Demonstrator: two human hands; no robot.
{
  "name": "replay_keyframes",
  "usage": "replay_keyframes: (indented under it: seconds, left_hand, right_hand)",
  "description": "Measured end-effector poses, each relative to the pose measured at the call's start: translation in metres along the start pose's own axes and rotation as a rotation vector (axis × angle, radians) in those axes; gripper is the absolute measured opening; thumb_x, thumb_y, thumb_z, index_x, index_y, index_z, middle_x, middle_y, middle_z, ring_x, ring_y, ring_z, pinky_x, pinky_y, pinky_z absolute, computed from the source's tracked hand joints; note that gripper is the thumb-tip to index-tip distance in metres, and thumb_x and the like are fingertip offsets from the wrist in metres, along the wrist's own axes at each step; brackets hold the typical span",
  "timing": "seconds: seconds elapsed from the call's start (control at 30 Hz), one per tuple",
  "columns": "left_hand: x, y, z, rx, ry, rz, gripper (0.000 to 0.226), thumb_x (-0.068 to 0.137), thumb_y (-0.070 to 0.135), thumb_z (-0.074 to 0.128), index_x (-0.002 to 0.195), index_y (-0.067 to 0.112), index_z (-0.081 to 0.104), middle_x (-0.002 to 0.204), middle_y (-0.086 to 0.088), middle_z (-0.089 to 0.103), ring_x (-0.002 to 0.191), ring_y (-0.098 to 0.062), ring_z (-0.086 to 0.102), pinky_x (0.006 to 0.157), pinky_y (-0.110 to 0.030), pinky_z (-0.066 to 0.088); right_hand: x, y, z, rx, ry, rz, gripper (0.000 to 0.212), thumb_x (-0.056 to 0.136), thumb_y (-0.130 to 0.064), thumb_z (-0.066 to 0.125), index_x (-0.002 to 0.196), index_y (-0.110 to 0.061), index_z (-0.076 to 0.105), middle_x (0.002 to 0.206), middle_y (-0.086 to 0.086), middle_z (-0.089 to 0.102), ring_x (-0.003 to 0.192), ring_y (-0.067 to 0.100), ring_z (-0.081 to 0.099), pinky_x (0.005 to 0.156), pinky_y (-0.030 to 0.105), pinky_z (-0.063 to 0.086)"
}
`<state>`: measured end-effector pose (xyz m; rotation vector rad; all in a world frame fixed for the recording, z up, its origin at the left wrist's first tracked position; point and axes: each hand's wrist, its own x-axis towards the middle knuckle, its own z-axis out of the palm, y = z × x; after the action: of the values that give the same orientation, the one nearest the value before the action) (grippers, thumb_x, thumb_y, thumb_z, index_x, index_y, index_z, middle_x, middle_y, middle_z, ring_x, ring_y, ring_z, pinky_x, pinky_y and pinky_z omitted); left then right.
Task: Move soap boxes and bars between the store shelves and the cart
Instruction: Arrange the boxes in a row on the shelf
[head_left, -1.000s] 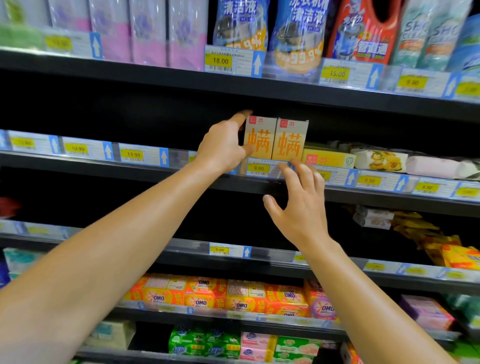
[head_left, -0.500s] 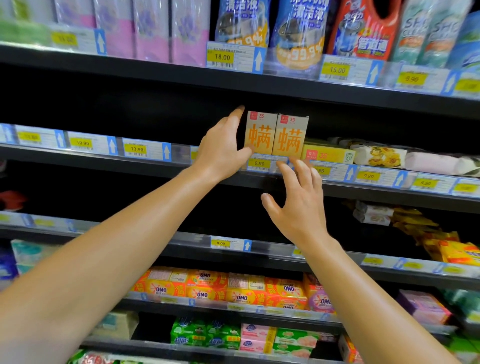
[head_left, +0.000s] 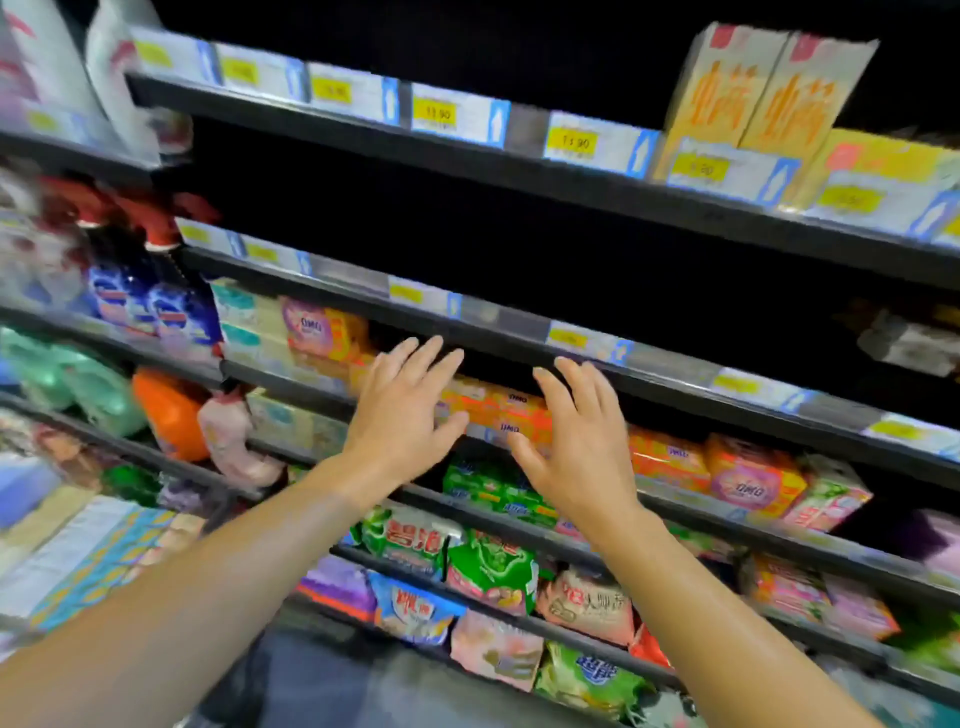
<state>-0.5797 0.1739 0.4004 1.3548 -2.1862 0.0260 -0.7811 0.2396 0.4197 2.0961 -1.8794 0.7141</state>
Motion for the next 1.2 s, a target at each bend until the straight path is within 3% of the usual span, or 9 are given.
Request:
replay_keyframes:
  seconds: [0.2,0.33,0.43,0.53,0.6,0.67,0.87,1.07,1.2]
  left_hand:
    - [-0.161,-0.080,0.004,0.119,-0.256,-0.198,0.070,0.080,0.056,0.047,0.141,0.021,0.052,0.147,-0.008,0.049,0.135,-0.035,0.041,0.111,-0.053,0.034]
    - [-0.257,-0.127,-0.023,0.131,-0.333,-0.269,0.070,0.074,0.054,0.047,0.130,0.016,0.061,0.134,-0.012,0.060,0.122,-0.039,0.054,0.100,-0.055,0.045]
    - [-0.316,-0.163,-0.048,0.160,-0.407,-0.308,0.071,0.073,0.055,0.043,0.128,0.015,0.063,0.131,-0.013,0.062,0.118,-0.041,0.057,0.096,-0.056,0.048]
    - [-0.362,-0.199,-0.075,0.201,-0.484,-0.379,0.071,0.075,0.056,0.043,0.132,0.018,0.061,0.134,-0.010,0.060,0.120,-0.040,0.056,0.096,-0.057,0.047]
    - [-0.386,-0.223,-0.093,0.215,-0.502,-0.435,0.069,0.076,0.052,0.054,0.136,0.018,0.057,0.137,-0.010,0.058,0.125,-0.040,0.053,0.099,-0.058,0.045]
    - [-0.402,-0.248,-0.108,0.234,-0.500,-0.471,0.071,0.075,0.049,0.061,0.139,0.018,0.054,0.139,-0.011,0.056,0.127,-0.040,0.051,0.102,-0.056,0.043]
    - [-0.426,-0.331,-0.134,0.231,-0.469,-0.553,0.067,0.082,0.047,0.059,0.141,0.017,0.051,0.145,-0.013,0.050,0.133,-0.044,0.043,0.107,-0.059,0.033]
    - [-0.401,-0.427,-0.130,0.234,-0.491,-0.537,0.068,0.089,0.045,0.061,0.149,0.023,0.038,0.157,-0.005,0.034,0.144,-0.034,0.026,0.117,-0.055,0.017]
    - [-0.378,-0.487,-0.128,0.226,-0.528,-0.557,0.069,0.093,0.049,0.054,0.153,0.027,0.028,0.161,-0.002,0.025,0.148,-0.031,0.017,0.120,-0.053,0.012]
  right_hand:
    - [-0.077,-0.097,0.080,0.045,-0.344,-0.050,0.074,0.080,-0.045,0.070,0.142,-0.010,0.050,0.151,0.014,0.044,0.143,0.039,0.032,0.119,0.047,0.025]
    - [-0.130,-0.178,0.119,0.097,-0.510,-0.104,0.077,0.075,-0.055,0.048,0.135,-0.007,0.057,0.142,0.018,0.053,0.135,0.041,0.043,0.114,0.052,0.035]
    - [-0.165,-0.240,0.135,0.122,-0.588,-0.131,0.079,0.079,-0.057,0.050,0.143,-0.010,0.049,0.150,0.015,0.044,0.143,0.039,0.033,0.115,0.053,0.030]
    - [-0.181,-0.297,0.142,0.134,-0.717,-0.181,0.079,0.090,-0.053,0.056,0.155,-0.016,0.028,0.162,0.008,0.021,0.151,0.032,0.011,0.121,0.045,0.012]
    - [-0.184,-0.331,0.151,0.170,-0.729,-0.221,0.080,0.090,-0.051,0.059,0.154,-0.016,0.029,0.162,0.008,0.023,0.150,0.032,0.014,0.121,0.043,0.012]
    - [-0.182,-0.364,0.161,0.218,-0.724,-0.251,0.079,0.087,-0.049,0.062,0.152,-0.014,0.035,0.159,0.010,0.030,0.148,0.034,0.021,0.120,0.045,0.016]
    - [-0.160,-0.439,0.207,0.227,-0.802,-0.335,0.078,0.092,-0.050,0.058,0.156,-0.018,0.025,0.162,0.006,0.021,0.151,0.028,0.010,0.121,0.039,0.007]
    - [-0.113,-0.501,0.279,0.250,-0.836,-0.302,0.078,0.087,-0.049,0.061,0.152,-0.016,0.035,0.158,0.007,0.031,0.148,0.033,0.019,0.122,0.046,0.015]
    - [-0.070,-0.537,0.316,0.267,-0.891,-0.248,0.075,0.093,-0.050,0.058,0.155,-0.020,0.027,0.162,0.003,0.021,0.151,0.027,0.009,0.123,0.042,0.008]
